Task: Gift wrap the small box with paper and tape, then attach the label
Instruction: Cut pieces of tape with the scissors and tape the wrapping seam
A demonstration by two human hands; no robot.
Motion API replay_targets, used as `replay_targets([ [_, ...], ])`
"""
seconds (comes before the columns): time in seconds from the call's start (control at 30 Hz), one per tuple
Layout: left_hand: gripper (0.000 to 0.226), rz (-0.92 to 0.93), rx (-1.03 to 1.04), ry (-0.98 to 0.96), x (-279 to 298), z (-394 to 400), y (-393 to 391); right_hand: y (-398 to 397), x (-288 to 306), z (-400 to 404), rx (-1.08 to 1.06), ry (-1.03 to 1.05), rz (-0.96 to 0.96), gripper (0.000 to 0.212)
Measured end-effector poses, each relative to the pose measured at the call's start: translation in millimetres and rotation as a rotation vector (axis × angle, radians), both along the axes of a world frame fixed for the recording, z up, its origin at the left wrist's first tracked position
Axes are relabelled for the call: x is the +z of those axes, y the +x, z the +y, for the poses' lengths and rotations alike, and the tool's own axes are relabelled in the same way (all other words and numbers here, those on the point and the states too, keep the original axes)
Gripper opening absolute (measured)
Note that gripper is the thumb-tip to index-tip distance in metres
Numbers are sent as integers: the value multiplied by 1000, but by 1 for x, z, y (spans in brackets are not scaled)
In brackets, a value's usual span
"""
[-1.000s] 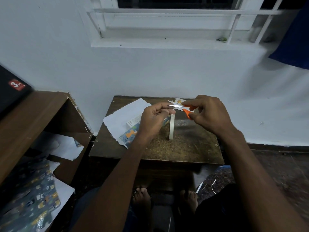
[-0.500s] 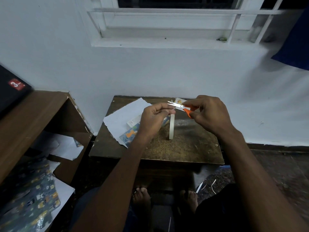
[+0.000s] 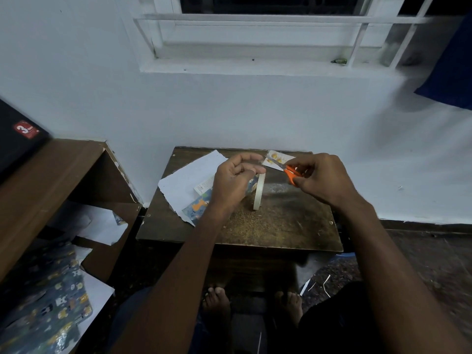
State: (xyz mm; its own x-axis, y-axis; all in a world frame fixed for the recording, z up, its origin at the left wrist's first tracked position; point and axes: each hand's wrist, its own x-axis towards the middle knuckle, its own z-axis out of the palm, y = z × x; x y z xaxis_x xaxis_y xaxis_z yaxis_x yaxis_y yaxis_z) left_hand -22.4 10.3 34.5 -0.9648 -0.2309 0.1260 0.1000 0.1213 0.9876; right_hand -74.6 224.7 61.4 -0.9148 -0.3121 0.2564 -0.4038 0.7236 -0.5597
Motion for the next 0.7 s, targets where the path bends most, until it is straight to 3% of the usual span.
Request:
replay_targets([
  [0.3, 30, 2, 3, -38, -3, -2, -2, -3, -10, -1, -113, 188, -53, 31],
  [0.33, 30, 6, 2, -36, -3, -3, -2, -5, -14, -1, -133, 164, -153, 27],
  [0.43, 31, 14, 0, -25, -2, -2, 0, -6, -21, -8, -156, -226, -715, 12],
  [0.5, 32, 14, -3, -20, -1, -1, 0, -6, -25, -9, -200, -315, -890, 15],
  [0.6, 32, 12, -7, -18, 0, -1, 0, -7, -25, -11, -203, -198, -842, 13],
  [0.7, 33, 12, -2, -26, 0, -2, -1, -9, -32, -13, -185, 7, -584, 8],
])
